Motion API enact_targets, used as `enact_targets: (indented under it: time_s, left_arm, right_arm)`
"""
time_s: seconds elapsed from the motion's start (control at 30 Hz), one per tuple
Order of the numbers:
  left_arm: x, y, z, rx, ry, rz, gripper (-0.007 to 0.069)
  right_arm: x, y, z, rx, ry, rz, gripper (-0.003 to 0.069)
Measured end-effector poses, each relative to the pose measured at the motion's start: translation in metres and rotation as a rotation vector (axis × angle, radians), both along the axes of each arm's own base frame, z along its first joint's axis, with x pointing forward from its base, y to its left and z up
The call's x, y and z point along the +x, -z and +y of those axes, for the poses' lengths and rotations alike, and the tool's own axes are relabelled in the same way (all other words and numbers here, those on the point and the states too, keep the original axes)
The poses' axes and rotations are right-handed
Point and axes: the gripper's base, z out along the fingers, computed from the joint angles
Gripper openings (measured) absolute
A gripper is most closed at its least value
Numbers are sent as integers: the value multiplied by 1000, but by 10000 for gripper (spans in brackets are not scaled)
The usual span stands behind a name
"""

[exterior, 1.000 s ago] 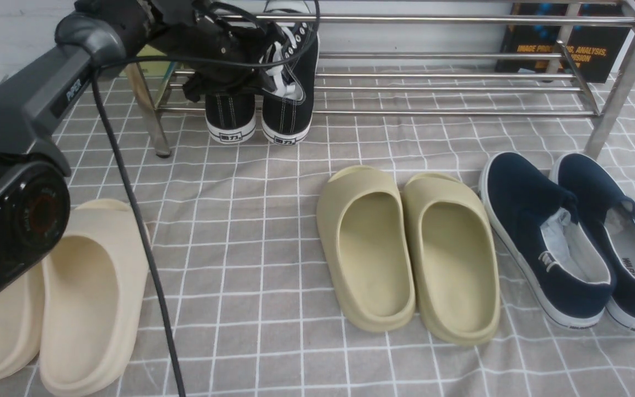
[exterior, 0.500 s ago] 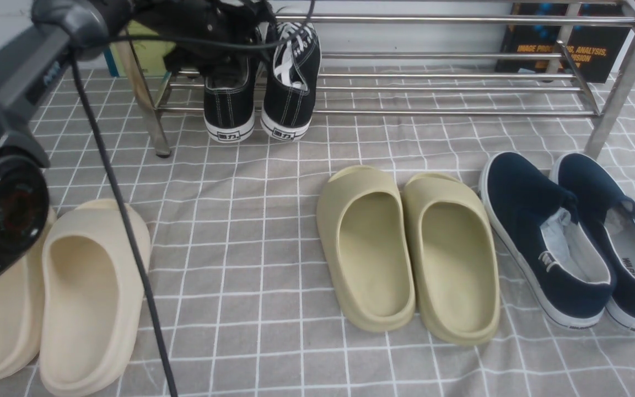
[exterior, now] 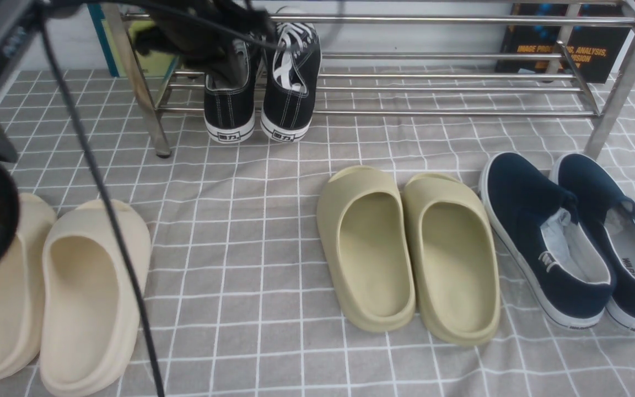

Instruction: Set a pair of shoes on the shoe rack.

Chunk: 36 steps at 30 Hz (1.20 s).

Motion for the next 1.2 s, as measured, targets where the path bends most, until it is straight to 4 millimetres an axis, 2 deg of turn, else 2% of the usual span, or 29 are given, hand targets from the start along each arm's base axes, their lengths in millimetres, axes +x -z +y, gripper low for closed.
enact_targets:
  time_s: [0.07,0.17,0.2,0.23,0.27,0.33,0.57,0.77,0.83,0.9,0.93,1.0,1.07,1.1,1.17,1.2]
  left_arm:
    - [-1,17,-19,15,57,33,-13]
    - [9,50,-38,11,75,56,-13]
    - [16,67,-41,6,57,67,-13]
    - [17,67,-41,6,56,61,-13]
    - [24,81,-42,5,24,50,-13]
    - [33,91,-41,-1,-31,18,-13]
    - [44,85,-43,-100,-154,-75,-13]
    - [36,82,-40,-64,-139,-11,-13]
    - [28,73,-37,-22,-113,20,-13]
    - [14,51,-30,32,-79,37,-13]
    - [14,51,-30,33,-78,37,-13]
    - [-11,4,-18,81,-48,2,-13]
    - [-20,-15,-14,87,-42,-34,-13]
    - [-39,-51,-5,84,-45,-110,-13]
    - [-63,-86,4,70,-51,-187,-13]
    - [-63,-86,4,72,-50,-186,-13]
  right_arm:
    - [0,0,0,0,0,0,239]
    - [0,0,0,0,0,0,239]
    - [0,0,0,0,0,0,239]
    - [0,0,0,0,0,0,239]
    - [0,0,0,0,0,0,239]
    - [0,0,0,0,0,0,239]
    - [0,0,0,0,0,0,239]
    - [0,0,0,0,0,0,239]
    - [0,0,0,0,0,0,239]
    - [0,0,0,0,0,0,239]
    - [0,0,0,0,0,0,239]
    - [0,0,0,0,0,0,239]
    - [0,0,0,0,0,0,239]
    - [0,0,0,0,0,0,239]
    - [0,0,0,0,0,0,239]
    - [0,0,0,0,0,0,239]
